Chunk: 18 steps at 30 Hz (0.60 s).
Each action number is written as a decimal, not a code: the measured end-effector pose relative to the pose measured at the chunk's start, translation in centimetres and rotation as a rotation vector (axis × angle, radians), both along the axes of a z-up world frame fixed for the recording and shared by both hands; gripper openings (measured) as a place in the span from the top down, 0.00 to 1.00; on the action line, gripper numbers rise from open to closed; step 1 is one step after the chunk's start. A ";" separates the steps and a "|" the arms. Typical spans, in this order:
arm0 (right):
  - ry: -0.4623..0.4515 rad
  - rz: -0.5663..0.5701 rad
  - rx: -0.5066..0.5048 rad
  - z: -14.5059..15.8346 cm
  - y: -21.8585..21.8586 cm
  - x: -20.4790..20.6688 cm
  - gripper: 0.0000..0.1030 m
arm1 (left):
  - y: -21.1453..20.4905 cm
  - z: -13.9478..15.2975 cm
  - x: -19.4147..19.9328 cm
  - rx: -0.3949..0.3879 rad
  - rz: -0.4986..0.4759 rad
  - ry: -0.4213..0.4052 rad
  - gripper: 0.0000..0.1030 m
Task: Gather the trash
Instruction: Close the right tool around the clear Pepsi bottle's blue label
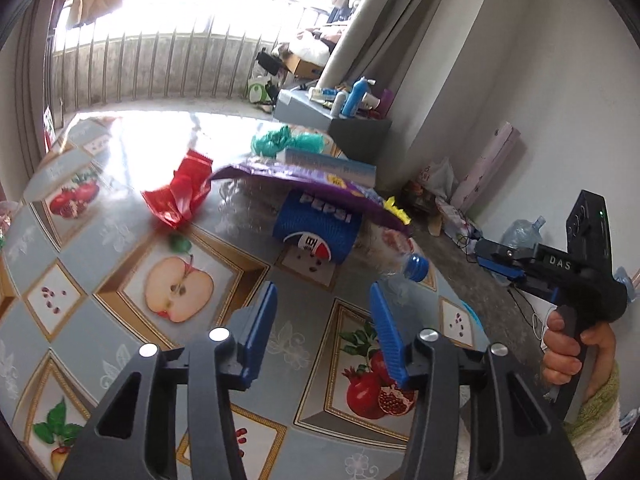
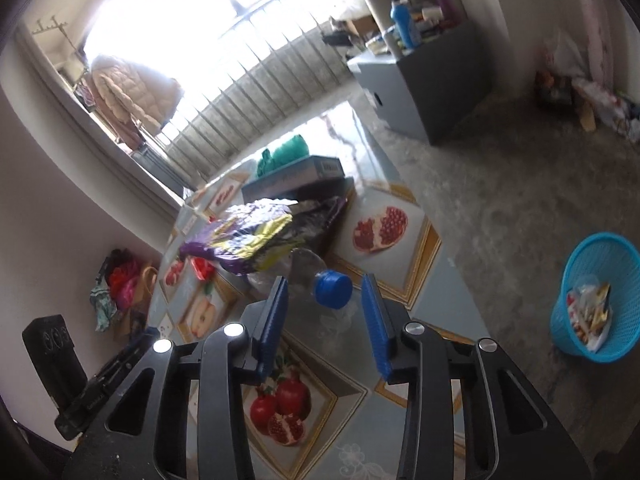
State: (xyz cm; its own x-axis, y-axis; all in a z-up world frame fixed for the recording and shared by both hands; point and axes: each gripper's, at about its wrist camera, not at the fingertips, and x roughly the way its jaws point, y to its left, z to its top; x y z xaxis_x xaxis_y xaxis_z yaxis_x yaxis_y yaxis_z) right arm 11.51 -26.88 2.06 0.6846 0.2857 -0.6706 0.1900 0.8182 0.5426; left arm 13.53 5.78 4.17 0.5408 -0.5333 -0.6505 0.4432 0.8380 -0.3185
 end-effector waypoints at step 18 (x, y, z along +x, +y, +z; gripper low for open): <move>0.193 0.250 0.234 -4.5 3.8 6.2 0.67 | 0.9 -3.4 4.0 -0.024 0.023 0.087 0.82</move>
